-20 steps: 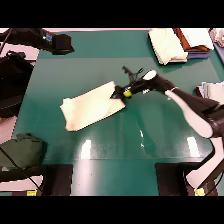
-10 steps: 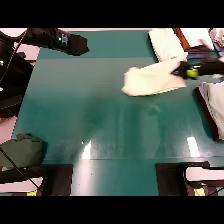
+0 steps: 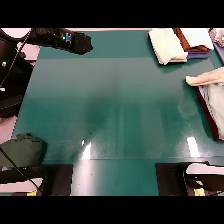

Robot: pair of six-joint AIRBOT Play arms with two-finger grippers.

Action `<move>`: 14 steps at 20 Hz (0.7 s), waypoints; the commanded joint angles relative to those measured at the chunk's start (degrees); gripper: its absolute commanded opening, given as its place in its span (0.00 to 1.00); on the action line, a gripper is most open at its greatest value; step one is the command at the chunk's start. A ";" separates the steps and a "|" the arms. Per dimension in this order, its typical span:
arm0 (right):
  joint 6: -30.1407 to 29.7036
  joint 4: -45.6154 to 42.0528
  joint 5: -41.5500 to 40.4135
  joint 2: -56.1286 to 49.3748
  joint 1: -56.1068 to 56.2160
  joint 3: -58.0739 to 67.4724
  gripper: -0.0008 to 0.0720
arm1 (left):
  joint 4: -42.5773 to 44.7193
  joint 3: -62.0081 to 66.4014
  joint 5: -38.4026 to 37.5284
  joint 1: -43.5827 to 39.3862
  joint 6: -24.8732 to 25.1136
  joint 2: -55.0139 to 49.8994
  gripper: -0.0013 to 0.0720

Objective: Fold the shirts.

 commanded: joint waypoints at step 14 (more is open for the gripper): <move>-0.04 -12.31 10.86 3.10 -5.68 11.91 0.03 | 0.00 0.00 -0.79 -0.02 0.00 -0.04 0.05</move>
